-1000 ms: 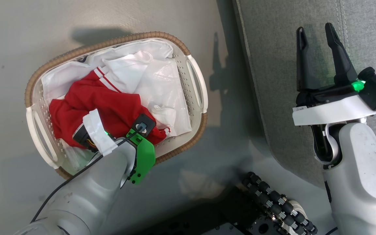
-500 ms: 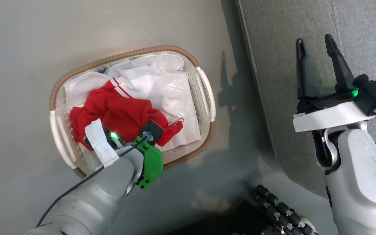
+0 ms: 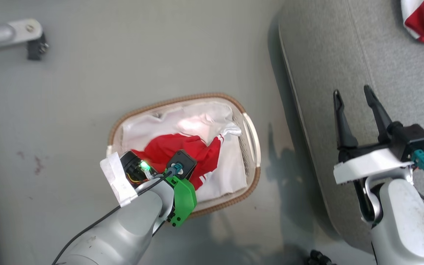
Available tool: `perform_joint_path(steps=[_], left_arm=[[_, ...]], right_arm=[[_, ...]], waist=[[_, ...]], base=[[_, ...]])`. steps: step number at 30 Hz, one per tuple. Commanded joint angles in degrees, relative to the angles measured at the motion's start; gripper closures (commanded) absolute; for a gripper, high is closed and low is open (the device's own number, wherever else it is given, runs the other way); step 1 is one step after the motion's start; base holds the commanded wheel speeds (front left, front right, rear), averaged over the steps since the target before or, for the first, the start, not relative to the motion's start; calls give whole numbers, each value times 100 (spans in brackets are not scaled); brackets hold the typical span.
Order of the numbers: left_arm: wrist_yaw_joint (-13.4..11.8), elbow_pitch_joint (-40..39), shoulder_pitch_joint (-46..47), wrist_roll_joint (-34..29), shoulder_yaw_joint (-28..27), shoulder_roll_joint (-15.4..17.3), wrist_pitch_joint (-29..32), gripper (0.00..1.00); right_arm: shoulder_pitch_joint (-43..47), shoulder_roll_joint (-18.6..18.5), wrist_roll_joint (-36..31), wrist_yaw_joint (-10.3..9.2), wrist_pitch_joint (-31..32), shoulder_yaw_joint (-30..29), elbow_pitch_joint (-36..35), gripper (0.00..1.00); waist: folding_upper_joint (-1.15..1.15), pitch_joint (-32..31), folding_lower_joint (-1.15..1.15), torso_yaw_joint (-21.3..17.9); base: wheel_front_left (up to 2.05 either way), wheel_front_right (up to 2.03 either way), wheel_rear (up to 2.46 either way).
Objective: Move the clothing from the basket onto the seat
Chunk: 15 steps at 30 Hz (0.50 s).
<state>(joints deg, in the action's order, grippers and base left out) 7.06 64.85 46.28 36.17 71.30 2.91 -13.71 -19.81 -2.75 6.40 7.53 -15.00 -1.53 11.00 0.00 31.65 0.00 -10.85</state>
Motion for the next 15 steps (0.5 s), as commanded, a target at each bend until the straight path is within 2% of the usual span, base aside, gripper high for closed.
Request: perform_joint_path(steps=[1, 9, 15], left_arm=[[18, -45, -98, 11, 21, -2, -62, 100], [33, -257, 147, -389, 89, 193, -157, 100], [31, -638, 437, -782, 142, 472, -156, 100]], right_arm=[[178, -26, -60, -8, -28, -32, 48, 0], [646, -25, -140, -8, -28, -8, 212, 0], [887, -25, -194, -8, -28, -7, 295, 0]], waist=[[0, -973, 0, 485], [0, -1894, 0, 608], [0, -2429, 0, 620]], base=[[0, 0, 0], [0, 0, 0], [0, 0, 0]])
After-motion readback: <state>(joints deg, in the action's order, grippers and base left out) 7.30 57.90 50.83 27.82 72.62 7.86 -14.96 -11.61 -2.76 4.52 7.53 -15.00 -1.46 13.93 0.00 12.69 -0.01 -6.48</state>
